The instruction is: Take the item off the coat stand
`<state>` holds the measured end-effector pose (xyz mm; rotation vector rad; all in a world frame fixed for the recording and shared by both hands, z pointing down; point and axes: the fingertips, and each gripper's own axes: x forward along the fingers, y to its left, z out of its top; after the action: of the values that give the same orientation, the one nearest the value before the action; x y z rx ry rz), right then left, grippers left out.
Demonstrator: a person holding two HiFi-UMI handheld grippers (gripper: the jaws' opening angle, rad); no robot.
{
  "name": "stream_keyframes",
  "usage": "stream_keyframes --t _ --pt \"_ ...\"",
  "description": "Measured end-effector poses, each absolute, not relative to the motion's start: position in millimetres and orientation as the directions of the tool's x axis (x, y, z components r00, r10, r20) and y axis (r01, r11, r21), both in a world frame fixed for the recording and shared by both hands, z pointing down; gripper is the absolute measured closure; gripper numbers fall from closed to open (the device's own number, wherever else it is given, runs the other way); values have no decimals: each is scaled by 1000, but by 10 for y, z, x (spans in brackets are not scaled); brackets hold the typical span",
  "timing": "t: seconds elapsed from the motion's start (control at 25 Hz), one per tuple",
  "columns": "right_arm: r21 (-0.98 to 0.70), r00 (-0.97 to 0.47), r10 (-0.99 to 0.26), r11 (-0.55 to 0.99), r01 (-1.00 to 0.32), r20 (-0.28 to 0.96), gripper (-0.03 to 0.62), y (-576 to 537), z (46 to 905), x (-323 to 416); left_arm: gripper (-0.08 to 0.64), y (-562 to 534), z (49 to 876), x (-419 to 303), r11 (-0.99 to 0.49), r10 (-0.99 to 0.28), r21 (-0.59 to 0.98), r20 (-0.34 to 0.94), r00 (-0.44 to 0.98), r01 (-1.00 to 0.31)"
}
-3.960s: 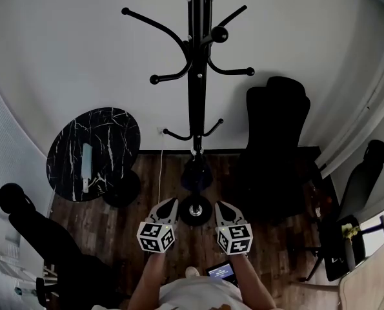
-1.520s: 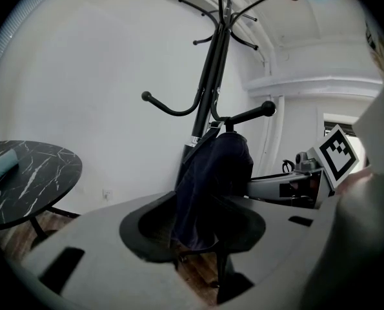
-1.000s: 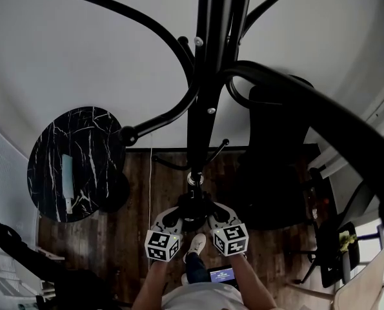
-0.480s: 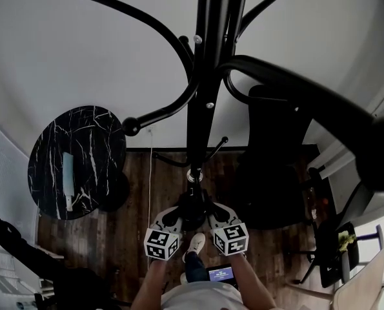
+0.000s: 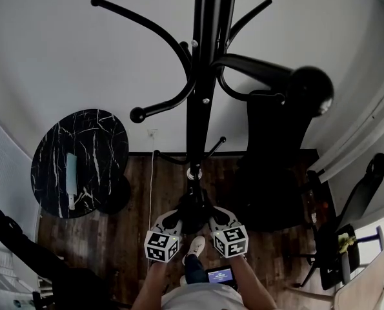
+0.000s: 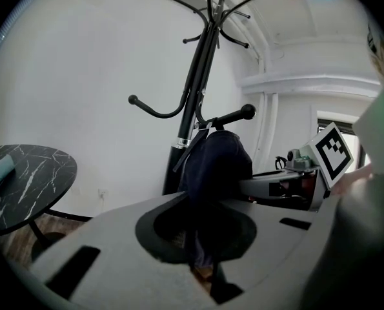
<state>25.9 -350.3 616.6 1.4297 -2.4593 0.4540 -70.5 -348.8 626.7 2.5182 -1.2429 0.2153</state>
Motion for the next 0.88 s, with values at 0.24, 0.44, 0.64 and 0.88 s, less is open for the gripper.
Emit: stream_keyframes --t 0.24,0.44,0.64,0.88 --pt "-131 -488 -791 476 -870 369 552 -3383 6116 270 529 -3377 6208 -699 -567 -748 212 271 605 -796" --pt "-124 -490 -792 480 -868 363 554 -3263 6072 284 530 -3256 6165 -688 -570 -749 200 271 604 -797" --pt "-122 -494 -794 484 -866 355 555 -3134 6038 264 531 -3129 6114 -706 -571 -754 190 265 601 -799" --pt "-112 -491 -799 484 -868 347 555 -3002 5975 279 531 -3002 6045 -690 -576 -755 183 255 604 -797"
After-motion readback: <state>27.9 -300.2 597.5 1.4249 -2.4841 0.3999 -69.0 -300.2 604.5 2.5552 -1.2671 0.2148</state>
